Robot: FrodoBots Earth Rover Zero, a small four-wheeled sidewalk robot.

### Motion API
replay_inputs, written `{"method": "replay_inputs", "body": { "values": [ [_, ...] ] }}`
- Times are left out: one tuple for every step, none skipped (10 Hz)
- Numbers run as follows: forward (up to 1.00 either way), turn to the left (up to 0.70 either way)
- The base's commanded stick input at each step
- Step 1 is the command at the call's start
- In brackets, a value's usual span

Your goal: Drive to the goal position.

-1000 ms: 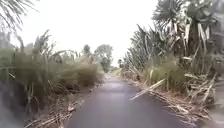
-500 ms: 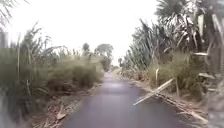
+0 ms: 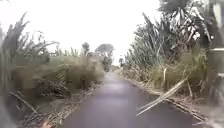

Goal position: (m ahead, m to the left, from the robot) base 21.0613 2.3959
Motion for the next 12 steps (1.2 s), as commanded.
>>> {"method": "replay_inputs", "body": {
  "values": [
    [0.7, 0.0],
    [0.7, 0.0],
    [0.7, 0.0],
    [0.7, 0.0],
    [0.7, 0.0],
    [0.7, 0.0],
    [0.7, 0.0],
    [0.7, 0.0],
    [0.7, 0.0],
    [0.7, 0.0],
    [0.7, 0.0],
    [0.7, 0.0]
  ]
}}
